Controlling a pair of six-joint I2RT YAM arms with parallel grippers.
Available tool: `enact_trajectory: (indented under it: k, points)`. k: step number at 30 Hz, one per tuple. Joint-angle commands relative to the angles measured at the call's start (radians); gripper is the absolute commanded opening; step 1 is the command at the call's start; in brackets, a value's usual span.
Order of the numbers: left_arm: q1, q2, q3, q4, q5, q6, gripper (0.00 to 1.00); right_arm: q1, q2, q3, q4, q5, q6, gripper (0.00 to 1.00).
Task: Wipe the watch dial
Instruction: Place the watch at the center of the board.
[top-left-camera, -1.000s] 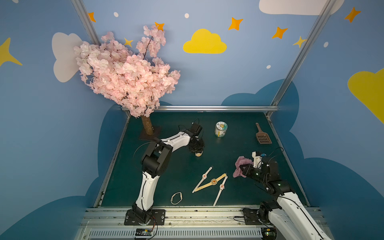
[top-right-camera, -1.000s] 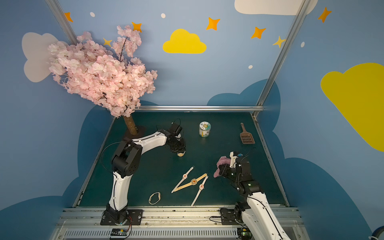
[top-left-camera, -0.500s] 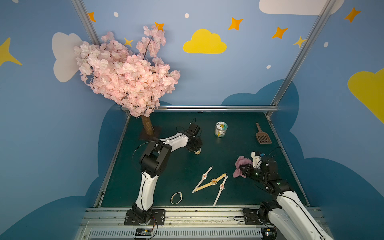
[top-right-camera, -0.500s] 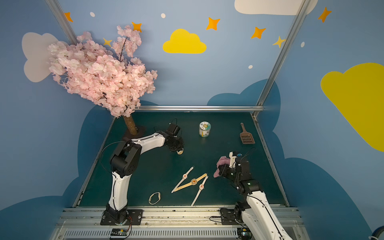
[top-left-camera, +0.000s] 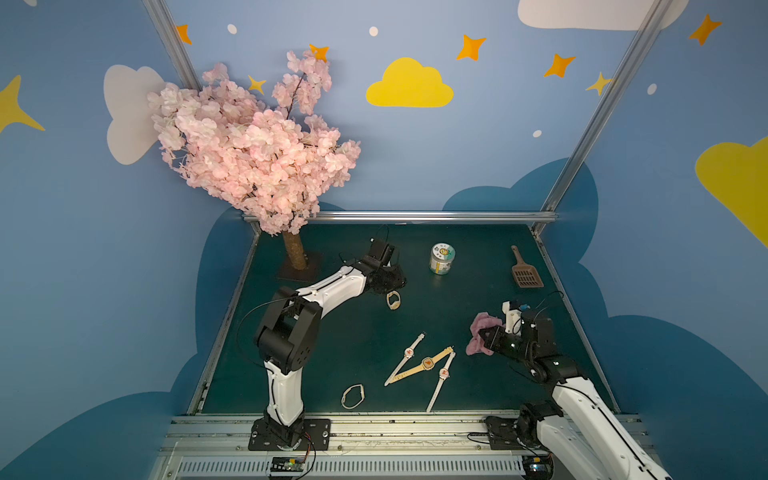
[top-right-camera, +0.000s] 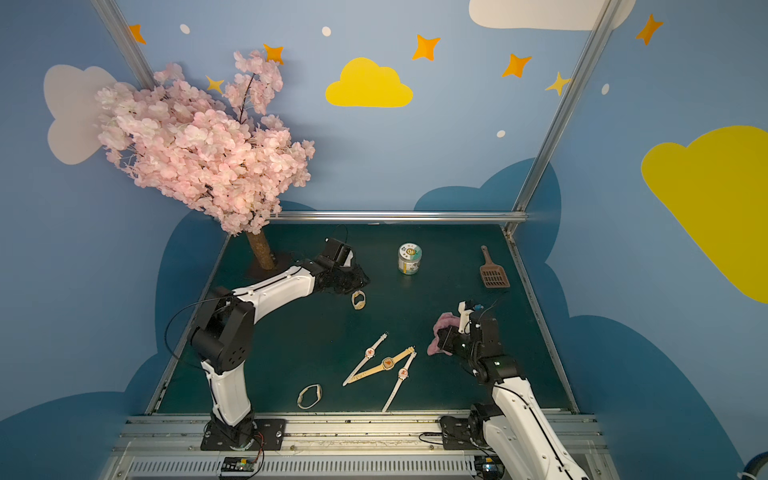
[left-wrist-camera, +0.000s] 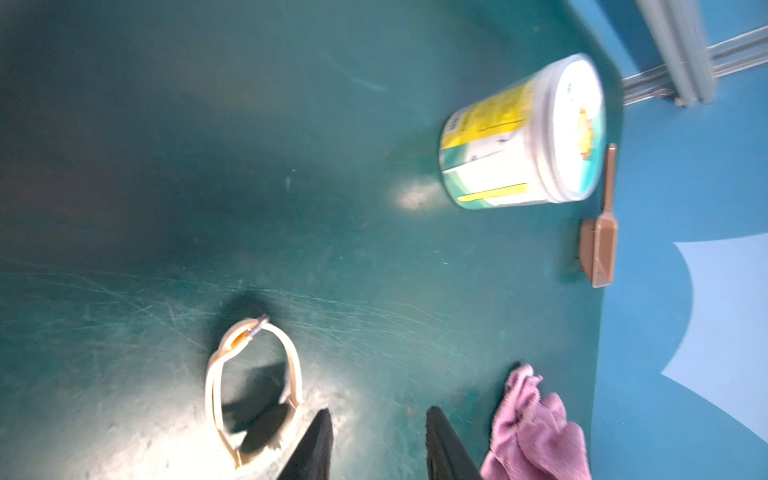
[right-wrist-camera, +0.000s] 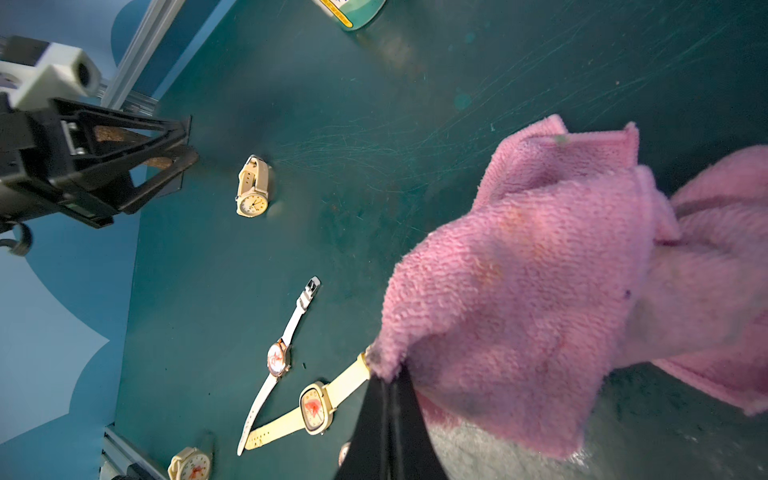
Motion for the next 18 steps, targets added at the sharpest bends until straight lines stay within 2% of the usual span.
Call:
enact_trajectory:
  k: [1,6,8,13,18]
  points:
    - [-0.003,-0.125,-0.068,-0.087,-0.021,0.085,0.40,-0.001,0.008,0.037,0.000,0.018,-0.012,0.00]
    - [-0.045,-0.373,-0.274,-0.228,-0.061,0.119,0.41,-0.001,0.070,0.025,0.068,-0.005,-0.010,0.00]
    - [-0.067,-0.484,-0.366,-0.294,-0.088,0.079,0.41,-0.001,0.104,0.027,0.094,-0.024,-0.016,0.00]
    - [-0.120,-0.850,-0.624,-0.392,-0.120,-0.213,0.42,0.000,0.197,0.030,0.171,-0.066,-0.042,0.00]
    - [-0.202,-1.176,-0.769,-0.554,-0.154,-0.537,0.40,0.002,0.295,0.043,0.227,-0.124,-0.040,0.00]
